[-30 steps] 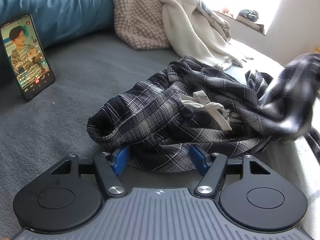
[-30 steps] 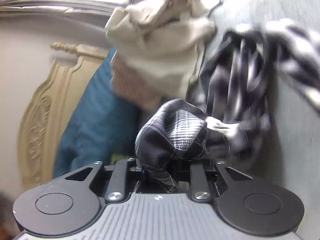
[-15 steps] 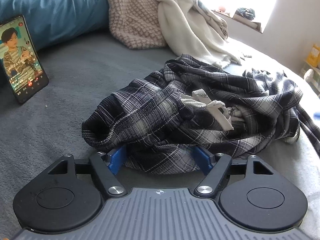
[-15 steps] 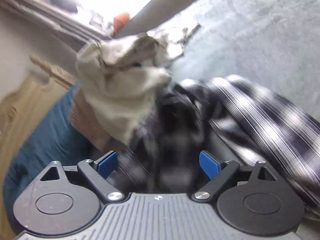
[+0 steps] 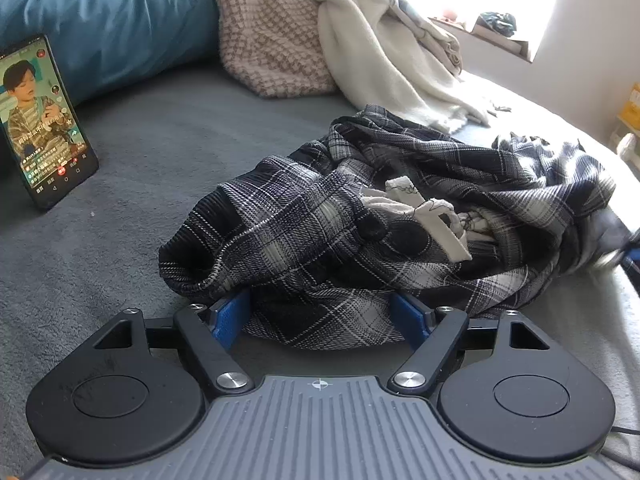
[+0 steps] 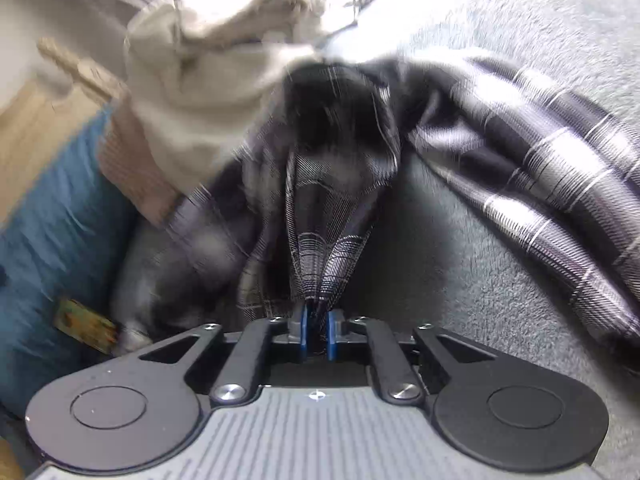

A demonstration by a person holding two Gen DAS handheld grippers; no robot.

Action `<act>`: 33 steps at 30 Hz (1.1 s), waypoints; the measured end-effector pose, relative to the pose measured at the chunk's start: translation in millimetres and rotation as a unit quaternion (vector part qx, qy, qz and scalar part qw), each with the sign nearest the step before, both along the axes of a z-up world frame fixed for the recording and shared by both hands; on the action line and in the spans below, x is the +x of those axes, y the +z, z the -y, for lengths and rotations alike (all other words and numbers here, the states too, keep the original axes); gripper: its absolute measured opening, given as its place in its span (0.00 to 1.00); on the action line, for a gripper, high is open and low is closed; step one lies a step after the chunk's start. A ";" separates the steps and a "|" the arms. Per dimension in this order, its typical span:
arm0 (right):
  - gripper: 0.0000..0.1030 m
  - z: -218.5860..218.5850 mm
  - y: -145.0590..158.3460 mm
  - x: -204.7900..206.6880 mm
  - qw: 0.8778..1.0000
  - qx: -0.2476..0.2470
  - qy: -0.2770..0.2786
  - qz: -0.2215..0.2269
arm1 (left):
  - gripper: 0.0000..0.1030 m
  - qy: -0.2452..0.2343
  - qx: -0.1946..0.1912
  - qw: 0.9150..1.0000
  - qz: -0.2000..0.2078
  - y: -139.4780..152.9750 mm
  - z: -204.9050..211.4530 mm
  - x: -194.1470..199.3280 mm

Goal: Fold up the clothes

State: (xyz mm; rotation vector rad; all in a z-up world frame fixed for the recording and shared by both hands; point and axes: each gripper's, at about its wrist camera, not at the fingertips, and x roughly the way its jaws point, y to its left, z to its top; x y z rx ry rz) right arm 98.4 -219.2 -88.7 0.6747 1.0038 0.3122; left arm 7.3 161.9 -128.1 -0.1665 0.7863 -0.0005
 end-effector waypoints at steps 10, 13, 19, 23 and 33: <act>0.00 42.3 117.2 -7.9 0.980 0.110 -0.047 0.158 | 0.75 -0.001 0.005 1.000 -0.004 1.3 0.9 0.9; 0.00 48.0 139.2 -6.3 0.981 0.070 -0.039 0.174 | 0.75 0.000 0.005 1.000 -0.003 1.3 1.2 0.4; 0.46 32.4 78.1 -20.7 0.998 -0.017 -0.008 0.058 | 0.76 0.002 0.006 1.000 -0.004 0.8 2.1 -0.7; 0.58 30.1 15.6 -29.8 0.999 -0.025 -0.028 -0.006 | 0.76 0.000 0.006 1.000 -0.005 1.3 2.3 -0.8; 0.17 -4.4 -32.2 -24.9 1.000 0.005 -0.017 -0.006 | 0.77 0.005 0.004 1.000 -0.003 1.1 3.0 0.1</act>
